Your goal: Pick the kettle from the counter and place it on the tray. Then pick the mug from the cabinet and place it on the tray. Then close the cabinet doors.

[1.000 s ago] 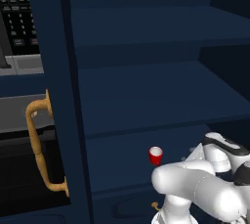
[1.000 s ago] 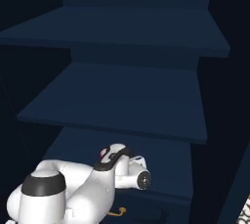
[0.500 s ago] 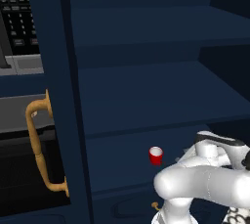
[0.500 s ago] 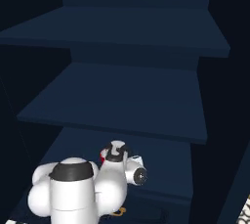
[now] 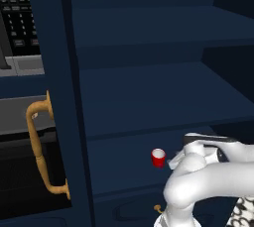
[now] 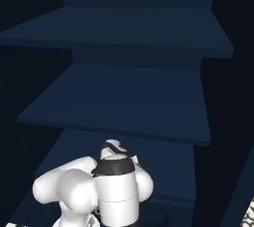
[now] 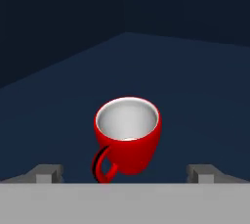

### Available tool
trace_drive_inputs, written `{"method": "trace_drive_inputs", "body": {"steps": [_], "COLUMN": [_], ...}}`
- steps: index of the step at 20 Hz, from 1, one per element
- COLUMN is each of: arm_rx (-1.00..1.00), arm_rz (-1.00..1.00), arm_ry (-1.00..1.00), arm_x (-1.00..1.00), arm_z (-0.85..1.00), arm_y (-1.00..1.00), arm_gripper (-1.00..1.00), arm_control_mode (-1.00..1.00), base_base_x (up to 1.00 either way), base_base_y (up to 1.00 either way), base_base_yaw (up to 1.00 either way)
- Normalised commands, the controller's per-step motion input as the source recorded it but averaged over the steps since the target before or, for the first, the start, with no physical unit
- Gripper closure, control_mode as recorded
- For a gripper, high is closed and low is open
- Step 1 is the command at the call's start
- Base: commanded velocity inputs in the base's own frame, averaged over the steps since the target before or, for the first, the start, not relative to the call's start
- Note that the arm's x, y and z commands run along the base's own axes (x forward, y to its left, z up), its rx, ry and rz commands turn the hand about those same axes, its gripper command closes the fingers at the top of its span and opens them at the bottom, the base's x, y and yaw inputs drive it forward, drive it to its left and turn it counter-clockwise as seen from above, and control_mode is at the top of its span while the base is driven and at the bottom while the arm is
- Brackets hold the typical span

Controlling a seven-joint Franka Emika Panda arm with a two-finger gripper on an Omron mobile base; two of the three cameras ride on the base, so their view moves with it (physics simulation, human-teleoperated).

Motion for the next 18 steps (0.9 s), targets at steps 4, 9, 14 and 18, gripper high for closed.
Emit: {"method": "trace_drive_inputs", "body": {"steps": [4, 9, 14, 18], "arm_rx": [0.0, 0.0, 0.0, 0.0], "arm_rz": [0.0, 0.0, 0.0, 0.0], "arm_ry": [0.02, 0.04, 0.03, 0.03], "arm_x": [0.25, 0.1, 0.03, 0.03], "arm_z": [-0.25, -0.19, -0.16, -0.13], "arm_y": [0.28, 0.13, 0.02, 0.0], "arm_gripper": [-1.0, -1.0, 1.0, 1.0], "arm_control_mode": [-1.0, -1.0, -1.0, -1.0], "base_base_x": [0.0, 0.0, 0.0, 0.0], "base_base_y": [0.0, 0.0, 0.0, 0.0], "base_base_yaw": [0.0, 0.0, 0.0, 0.0]}}
